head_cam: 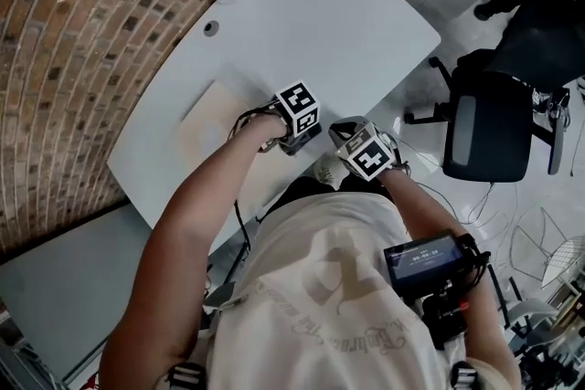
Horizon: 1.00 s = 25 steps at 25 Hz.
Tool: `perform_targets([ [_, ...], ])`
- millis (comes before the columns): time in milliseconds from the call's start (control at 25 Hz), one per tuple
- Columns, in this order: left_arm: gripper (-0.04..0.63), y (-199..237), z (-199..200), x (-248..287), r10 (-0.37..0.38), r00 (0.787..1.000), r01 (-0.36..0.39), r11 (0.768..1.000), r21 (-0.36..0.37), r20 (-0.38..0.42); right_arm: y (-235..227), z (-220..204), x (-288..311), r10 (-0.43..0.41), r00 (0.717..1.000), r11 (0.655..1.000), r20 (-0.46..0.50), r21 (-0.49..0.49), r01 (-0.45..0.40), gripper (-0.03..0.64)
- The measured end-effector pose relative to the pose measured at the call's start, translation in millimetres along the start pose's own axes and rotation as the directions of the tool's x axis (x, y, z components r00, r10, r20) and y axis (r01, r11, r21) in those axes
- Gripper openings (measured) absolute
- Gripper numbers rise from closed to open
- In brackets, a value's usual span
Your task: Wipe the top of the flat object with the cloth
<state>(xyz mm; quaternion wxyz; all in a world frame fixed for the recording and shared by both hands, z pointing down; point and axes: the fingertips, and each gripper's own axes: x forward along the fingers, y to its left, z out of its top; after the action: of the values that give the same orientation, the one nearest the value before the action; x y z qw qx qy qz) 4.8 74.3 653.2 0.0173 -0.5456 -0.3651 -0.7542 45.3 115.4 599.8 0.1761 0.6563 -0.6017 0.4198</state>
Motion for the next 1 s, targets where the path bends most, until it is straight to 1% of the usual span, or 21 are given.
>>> perform_targets([
  [80, 0.109, -8.5, -4.1, -1.7, -0.019, 0.999, 0.02, 1.0, -0.024, 0.033, -11.1, 13.6, -2.3, -0.012, 0.999, 1.0, 0.04, 0.021, 0.011, 0.025],
  [160, 0.109, -24.3, -2.2, -2.4, -0.046, 0.994, 0.051, 0.997, -0.05, 0.1, -19.9, 19.7, -6.5, -0.014, 0.999, 1.0, 0.044, 0.014, 0.014, 0.025],
  [200, 0.109, -32.9, 1.2, -1.8, -0.056, 0.988, 0.066, 0.996, -0.062, 0.144, -25.0, 20.7, -9.6, -0.018, 0.999, 1.0, 0.038, 0.005, 0.018, 0.025],
  [280, 0.109, -45.0, 8.5, -3.1, -0.064, 0.969, 0.088, 0.992, -0.093, 0.24, -35.6, 29.4, -16.0, -0.024, 0.999, 1.0, 0.045, -0.017, 0.025, 0.025],
  [360, 0.109, -48.7, 11.3, -11.3, -0.047, 0.939, 0.099, 0.986, -0.136, 0.34, -43.2, 47.5, -18.7, -0.021, 0.997, 0.999, 0.076, -0.038, 0.024, 0.025],
  [400, 0.109, -48.3, 10.8, -17.4, -0.031, 0.919, 0.101, 0.982, -0.159, 0.393, -44.8, 57.6, -18.8, -0.014, 0.995, 0.999, 0.094, -0.049, 0.019, 0.025],
  [440, 0.109, -47.0, 9.6, -24.5, -0.01, 0.895, 0.101, 0.978, -0.182, 0.447, -45.6, 67.9, -18.8, -0.005, 0.994, 0.998, 0.112, -0.061, 0.012, 0.025],
  [480, 0.109, -44.5, 8.0, -32.2, 0.018, 0.866, 0.1, 0.973, -0.207, 0.5, -46.1, 78.2, -18.9, 0.005, 0.991, 0.997, 0.132, -0.074, 0.005, 0.025],
  [520, 0.109, -40.7, 6.0, -40.6, 0.052, 0.831, 0.096, 0.967, -0.235, 0.554, -46.4, 87.2, -18.2, 0.017, 0.989, 0.996, 0.148, -0.084, -0.004, 0.025],
  [560, 0.109, -35.7, 3.6, -50.0, 0.093, 0.79, 0.092, 0.959, -0.267, 0.606, -46.8, 94.3, -16.1, 0.031, 0.987, 0.996, 0.159, -0.087, -0.017, 0.025],
  [600, 0.109, -30.0, 0.9, -60.2, 0.139, 0.741, 0.088, 0.949, -0.301, 0.656, -46.9, 100.8, -13.0, 0.048, 0.985, 0.996, 0.168, -0.087, -0.034, 0.025],
  [640, 0.109, -24.7, -2.5, -71.0, 0.189, 0.688, 0.084, 0.938, -0.335, 0.701, -46.3, 107.3, -10.0, 0.069, 0.981, 0.995, 0.179, -0.086, -0.055, 0.025],
  [720, 0.109, -17.6, -15.0, -89.3, 0.287, 0.583, 0.076, 0.912, -0.402, 0.76, -42.4, 119.1, -5.1, 0.109, 0.974, 0.992, 0.198, -0.088, -0.093, 0.025],
  [760, 0.109, -16.0, -25.2, -96.1, 0.335, 0.535, 0.075, 0.895, -0.439, 0.776, -37.4, 125.2, -2.8, 0.13, 0.97, 0.989, 0.207, -0.097, -0.112, 0.025],
  [840, 0.109, -14.6, -48.4, -108.9, 0.433, 0.438, 0.08, 0.854, -0.514, 0.788, -22.0, 137.9, 3.0, 0.187, 0.956, 0.979, 0.227, -0.121, -0.163, 0.025],
  [920, 0.109, -14.6, -68.0, -123.2, 0.521, 0.336, 0.096, 0.81, -0.579, 0.785, -6.5, 149.2, 7.0, 0.247, 0.937, 0.966, 0.245, -0.142, -0.217, 0.025],
  [1000, 0.109, -15.8, -82.8, -135.9, 0.596, 0.241, 0.109, 0.768, -0.631, 0.766, 5.3, 159.2, 8.3, 0.305, 0.916, 0.948, 0.261, -0.176, -0.265, 0.024],
])
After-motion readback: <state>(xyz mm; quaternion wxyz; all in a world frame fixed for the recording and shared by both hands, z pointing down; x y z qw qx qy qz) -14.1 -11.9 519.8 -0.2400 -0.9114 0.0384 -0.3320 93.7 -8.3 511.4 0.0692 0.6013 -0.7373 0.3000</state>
